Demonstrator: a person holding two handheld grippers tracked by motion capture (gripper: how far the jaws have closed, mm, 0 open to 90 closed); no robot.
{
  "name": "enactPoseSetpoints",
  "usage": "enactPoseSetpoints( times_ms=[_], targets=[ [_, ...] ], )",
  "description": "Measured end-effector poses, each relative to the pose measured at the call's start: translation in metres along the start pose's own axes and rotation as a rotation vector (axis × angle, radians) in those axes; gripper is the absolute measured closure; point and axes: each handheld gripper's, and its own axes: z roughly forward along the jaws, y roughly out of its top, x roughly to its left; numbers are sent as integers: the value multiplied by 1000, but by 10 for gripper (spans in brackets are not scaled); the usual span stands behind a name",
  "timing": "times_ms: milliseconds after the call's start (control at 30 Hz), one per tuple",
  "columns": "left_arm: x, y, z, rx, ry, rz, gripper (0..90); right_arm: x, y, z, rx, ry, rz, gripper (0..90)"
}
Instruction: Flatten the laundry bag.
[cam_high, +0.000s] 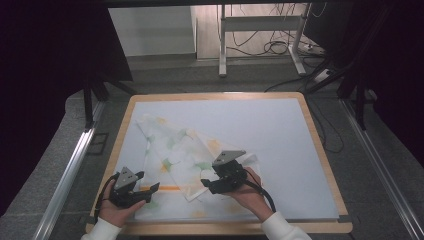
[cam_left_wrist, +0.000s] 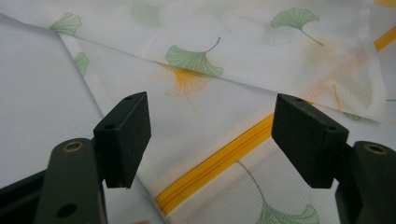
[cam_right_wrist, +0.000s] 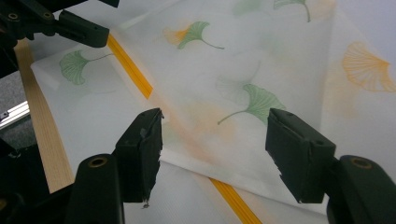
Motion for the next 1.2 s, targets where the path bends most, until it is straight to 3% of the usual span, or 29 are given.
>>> enactPoseSetpoints(
  times_ms=[333,567,1200],
  targets=[
    [-1,0,0,2,-1,5,283,13,3,18,43,25,-31,366],
    [-1,0,1,10,-3,12,283,28,4,40,98,57,-62,366],
    [-1,0,1,11,-5,12,279,46,-2,72,200,45,-125,374]
  ],
)
